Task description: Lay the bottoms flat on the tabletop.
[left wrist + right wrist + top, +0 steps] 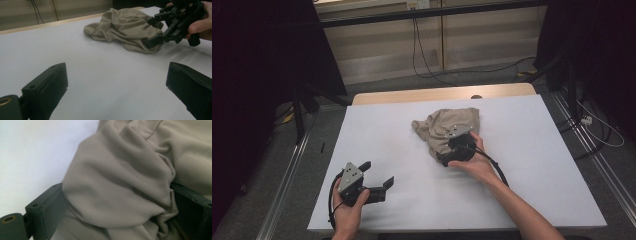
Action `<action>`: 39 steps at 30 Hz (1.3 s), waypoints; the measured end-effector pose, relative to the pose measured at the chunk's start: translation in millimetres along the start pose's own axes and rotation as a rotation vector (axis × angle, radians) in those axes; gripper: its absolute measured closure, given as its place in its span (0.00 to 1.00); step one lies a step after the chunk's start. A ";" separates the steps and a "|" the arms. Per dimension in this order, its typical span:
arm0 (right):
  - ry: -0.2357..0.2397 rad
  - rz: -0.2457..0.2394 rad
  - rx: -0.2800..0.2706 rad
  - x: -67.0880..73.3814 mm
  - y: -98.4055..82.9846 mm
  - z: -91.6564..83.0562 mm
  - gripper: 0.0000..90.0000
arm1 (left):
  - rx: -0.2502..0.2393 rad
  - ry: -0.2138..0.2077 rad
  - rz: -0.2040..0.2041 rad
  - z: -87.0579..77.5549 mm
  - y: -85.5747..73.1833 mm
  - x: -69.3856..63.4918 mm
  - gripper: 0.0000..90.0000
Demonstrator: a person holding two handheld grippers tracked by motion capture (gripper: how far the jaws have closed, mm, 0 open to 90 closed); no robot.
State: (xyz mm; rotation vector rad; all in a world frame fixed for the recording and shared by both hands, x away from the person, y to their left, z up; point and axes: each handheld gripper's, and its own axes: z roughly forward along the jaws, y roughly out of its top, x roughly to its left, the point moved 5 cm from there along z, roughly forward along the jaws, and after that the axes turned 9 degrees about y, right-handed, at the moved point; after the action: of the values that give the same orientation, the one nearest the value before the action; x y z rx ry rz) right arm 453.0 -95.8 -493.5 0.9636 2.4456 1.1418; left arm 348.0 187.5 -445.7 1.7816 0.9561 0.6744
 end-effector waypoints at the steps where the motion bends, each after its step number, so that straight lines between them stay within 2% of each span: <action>1: 0.001 -0.029 0.006 -2.2 -1.0 3.9 0.03 | 0.001 0.001 0.001 0.1 -0.2 0.7 0.04; 4: -0.010 -0.054 0.018 -6.2 -1.7 7.1 0.03 | 0.005 0.001 -0.002 0.4 -0.4 0.4 0.04; 7: -0.028 -0.053 0.018 -12.6 -2.2 7.6 0.03 | 0.003 -0.004 0.001 0.3 -0.3 -0.1 0.04; 9: -0.077 -0.011 0.024 -28.5 -4.4 5.7 0.05 | 0.004 -0.005 0.004 -0.2 -0.5 0.0 0.04; 10: -0.077 -0.011 0.024 -28.5 -4.4 5.7 0.05 | 0.004 -0.005 0.004 -0.2 -0.5 0.0 0.04; 11: -0.085 0.040 0.021 -37.4 -5.9 4.7 0.07 | 0.004 -0.005 0.000 -0.2 -0.6 -0.1 0.04; 13: -0.085 0.037 0.023 -38.6 -5.6 4.3 0.08 | 0.005 -0.003 0.000 -0.2 -0.7 0.2 0.04; 14: -0.081 0.034 0.038 -38.7 -4.3 3.6 0.16 | 0.007 -0.004 0.002 0.6 -0.6 0.1 0.04; 15: -0.081 0.034 0.038 -38.7 -4.3 3.6 0.16 | 0.007 -0.004 0.002 0.6 -0.6 0.1 0.04; 16: -0.106 0.031 0.042 -42.7 -3.3 -0.9 0.39 | 0.010 -0.007 0.009 0.8 -0.7 -0.7 0.04; 17: -0.126 0.025 0.044 -46.4 -3.8 -3.8 0.49 | 0.010 -0.007 0.009 0.8 -0.7 -0.7 0.04; 19: -0.132 0.031 0.038 -50.9 -5.5 -7.2 0.57 | 0.008 -0.009 0.015 0.8 -0.6 -1.4 0.04; 21: -0.138 0.025 0.041 -50.3 -5.6 -7.6 0.61 | 0.009 -0.009 0.013 1.0 -0.6 -1.2 0.04; 22: -0.144 0.017 0.051 -46.9 -4.7 -9.3 0.67 | 0.008 -0.006 0.007 1.5 -0.6 -0.5 0.04; 24: -0.105 0.042 0.031 -46.5 -5.0 -12.3 0.71 | 0.008 -0.005 0.005 1.6 -0.7 0.2 0.04; 25: -0.105 0.042 0.031 -46.5 -5.0 -12.3 0.71 | 0.008 -0.005 0.005 1.6 -0.7 0.2 0.04; 26: -0.074 0.067 0.015 -46.7 -5.3 -14.9 0.73 | 0.009 -0.006 0.006 1.4 -0.6 0.4 0.04; 27: -0.013 0.105 -0.007 -44.0 -7.0 -21.8 0.74 | 0.008 -0.006 0.006 1.4 -0.7 0.5 0.04; 29: -0.002 0.105 -0.007 -42.2 -7.9 -24.1 0.74 | 0.009 -0.006 0.004 1.6 -0.9 0.5 0.04; 30: 0.028 0.110 -0.020 -36.3 -10.6 -29.5 0.74 | 0.013 -0.005 0.004 2.3 -1.2 0.2 0.04; 31: 0.028 0.110 -0.020 -36.3 -10.6 -29.5 0.74 | 0.013 -0.005 0.004 2.3 -1.2 0.2 0.04; 32: 0.060 0.124 -0.040 -29.4 -12.8 -36.1 0.74 | 0.011 -0.005 0.003 2.6 -1.0 -0.7 0.04; 34: 0.085 0.127 -0.053 -23.7 -14.2 -41.1 0.74 | 0.013 -0.008 0.008 2.3 -1.0 -1.3 0.04; 39: 0.123 0.120 -0.073 -10.3 -17.6 -53.0 0.74 | 0.022 -0.009 0.016 3.1 -1.5 -2.0 0.04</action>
State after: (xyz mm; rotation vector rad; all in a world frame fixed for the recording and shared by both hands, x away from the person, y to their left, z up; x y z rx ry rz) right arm 426.4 -141.4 -472.6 1.0595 2.4496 1.3588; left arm 348.9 184.6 -448.3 1.8124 0.9474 0.6683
